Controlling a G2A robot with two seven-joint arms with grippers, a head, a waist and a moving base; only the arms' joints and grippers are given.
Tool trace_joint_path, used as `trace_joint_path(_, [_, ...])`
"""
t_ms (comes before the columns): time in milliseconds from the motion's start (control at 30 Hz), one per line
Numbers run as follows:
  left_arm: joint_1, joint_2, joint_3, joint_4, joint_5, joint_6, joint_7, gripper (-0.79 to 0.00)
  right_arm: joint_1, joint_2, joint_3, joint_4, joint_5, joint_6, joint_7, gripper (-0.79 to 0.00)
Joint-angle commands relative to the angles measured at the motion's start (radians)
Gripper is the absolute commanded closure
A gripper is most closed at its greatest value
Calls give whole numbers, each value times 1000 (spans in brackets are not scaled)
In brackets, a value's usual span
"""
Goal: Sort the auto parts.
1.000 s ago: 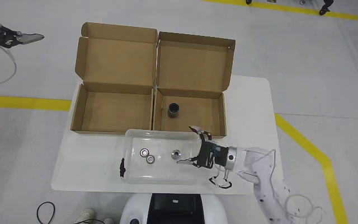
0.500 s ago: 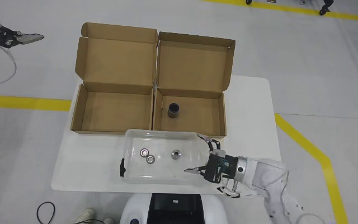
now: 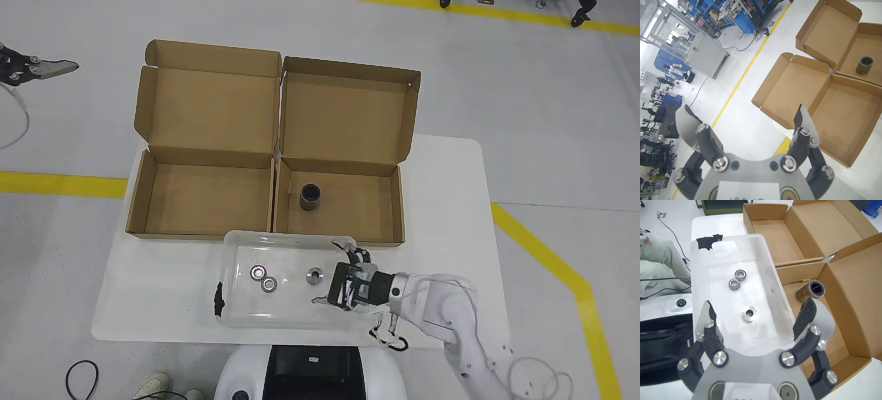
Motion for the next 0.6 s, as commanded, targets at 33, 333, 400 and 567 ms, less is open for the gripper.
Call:
trace_joint_path(33, [0,0,0,0,0,0,0,-785,9,-3,-30,-2,-4,41,57,-785])
trace_joint_path(333, [0,0,0,0,0,0,0,-785,46,-12,-89,29,34,85,109,-785])
trace_joint_path(400, [0,0,0,0,0,0,0,-785,46,-12,-89,29,34,85,109,-785])
trace_joint_path(567, [0,0,0,0,0,0,0,-785,46,-12,-89,29,34,85,109,-785])
